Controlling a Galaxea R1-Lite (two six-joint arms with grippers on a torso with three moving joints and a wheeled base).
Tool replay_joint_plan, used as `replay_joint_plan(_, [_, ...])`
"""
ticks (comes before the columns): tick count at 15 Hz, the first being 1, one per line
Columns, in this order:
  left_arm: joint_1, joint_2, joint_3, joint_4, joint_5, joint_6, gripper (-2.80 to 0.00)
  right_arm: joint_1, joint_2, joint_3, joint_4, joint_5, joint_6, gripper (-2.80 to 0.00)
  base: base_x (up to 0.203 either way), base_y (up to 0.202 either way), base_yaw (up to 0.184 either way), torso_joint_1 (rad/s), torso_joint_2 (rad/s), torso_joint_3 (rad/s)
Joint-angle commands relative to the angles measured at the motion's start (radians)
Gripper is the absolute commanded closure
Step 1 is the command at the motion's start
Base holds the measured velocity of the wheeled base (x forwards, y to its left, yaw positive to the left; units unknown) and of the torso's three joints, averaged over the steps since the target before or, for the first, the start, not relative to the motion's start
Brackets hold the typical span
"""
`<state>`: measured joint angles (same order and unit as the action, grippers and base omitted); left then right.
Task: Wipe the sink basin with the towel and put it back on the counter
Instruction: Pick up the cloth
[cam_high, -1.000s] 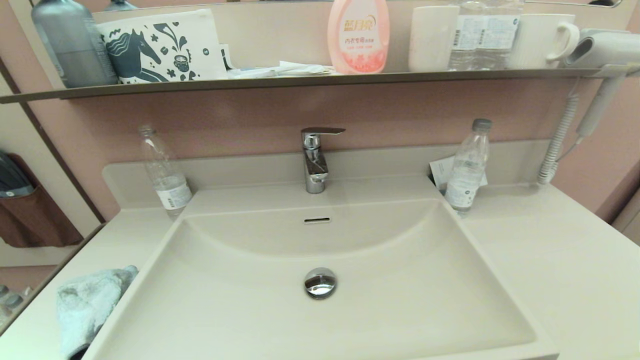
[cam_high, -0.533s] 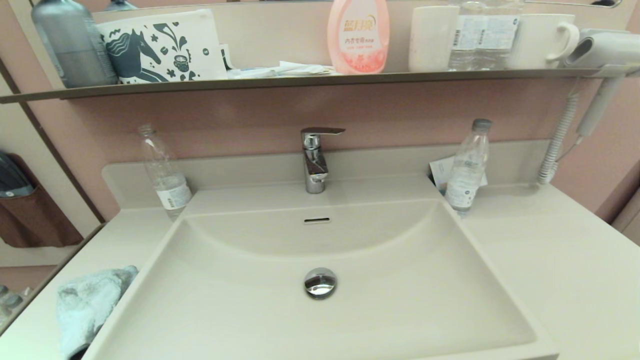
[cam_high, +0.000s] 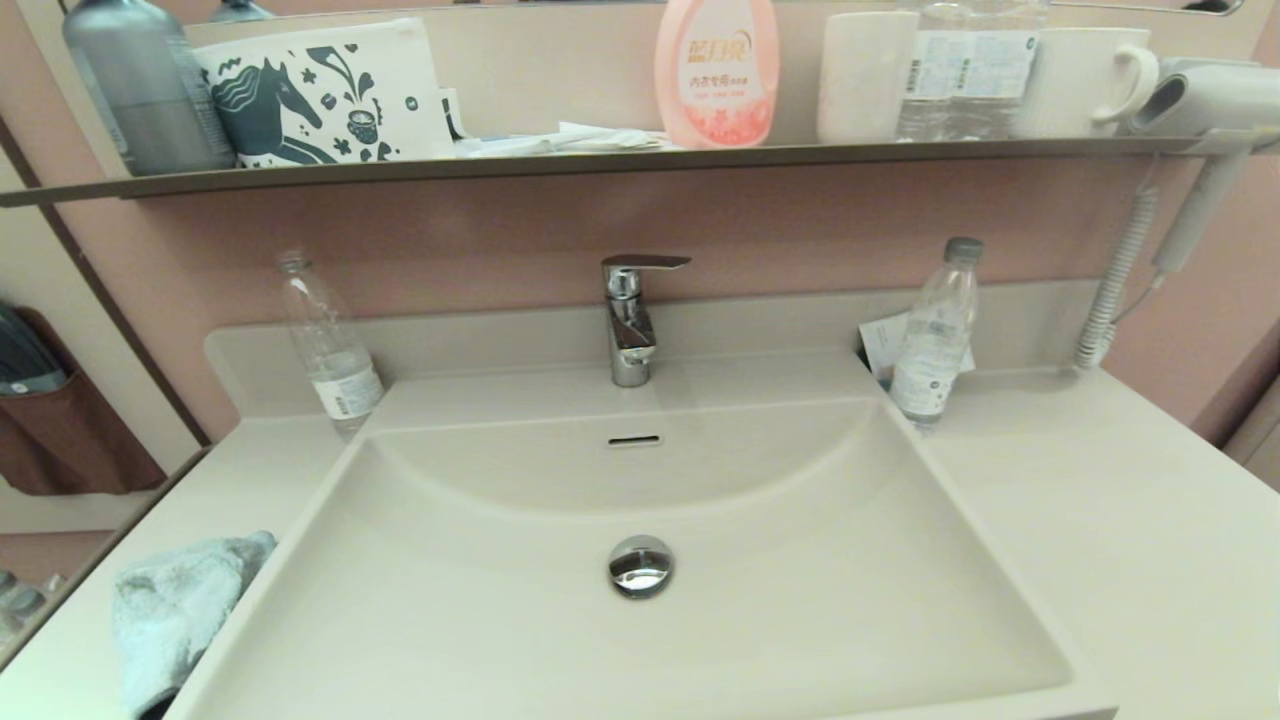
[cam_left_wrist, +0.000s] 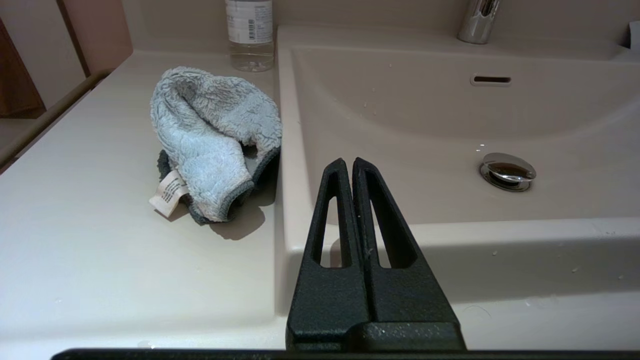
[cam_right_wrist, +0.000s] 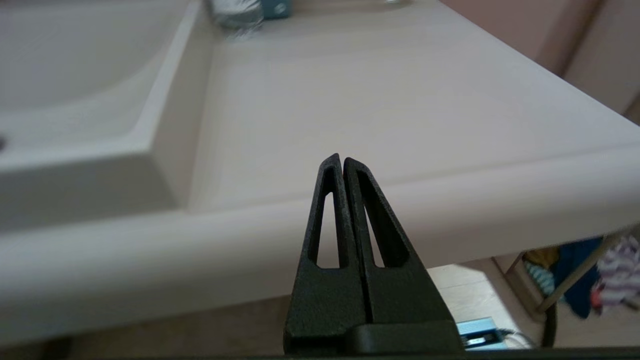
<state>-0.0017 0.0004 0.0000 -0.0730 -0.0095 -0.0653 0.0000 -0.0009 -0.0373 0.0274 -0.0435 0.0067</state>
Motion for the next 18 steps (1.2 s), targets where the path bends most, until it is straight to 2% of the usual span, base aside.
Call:
replay_joint_plan(1, [0.000,0.001,0.000,-0.001,0.000,-0.001,0.00,0.000,0.001,0.029,-0.006,0.026,-0.042,0.00,0.000,0.000,0.000,0.000,0.00,0.000])
replay_joint_plan(4, [0.000,0.001,0.000,-0.001,0.000,-0.001,0.00,0.000,0.001,0.037,-0.032,0.031,-0.039,0.00,0.000,0.000,0.000,0.000,0.00,0.000])
replay_joint_plan(7, [0.000,0.001,0.000,-0.001,0.000,-0.001,0.00,0.000,0.001,0.037,-0.037,0.028,0.028,0.00,0.000,0.000,0.000,0.000,0.00,0.000])
replay_joint_plan(15, [0.000,0.001,0.000,-0.001,0.002,0.007,0.00,0.000,0.001,0.037,-0.037,0.027,0.030,0.00,0.000,0.000,0.000,0.000,0.00,0.000])
replay_joint_plan(18, [0.000,0.004,-0.005,0.009,0.014,0.055,0.00,0.000,0.001,0.037,-0.037,0.027,0.030,0.00,0.000,0.000,0.000,0.000,0.00,0.000])
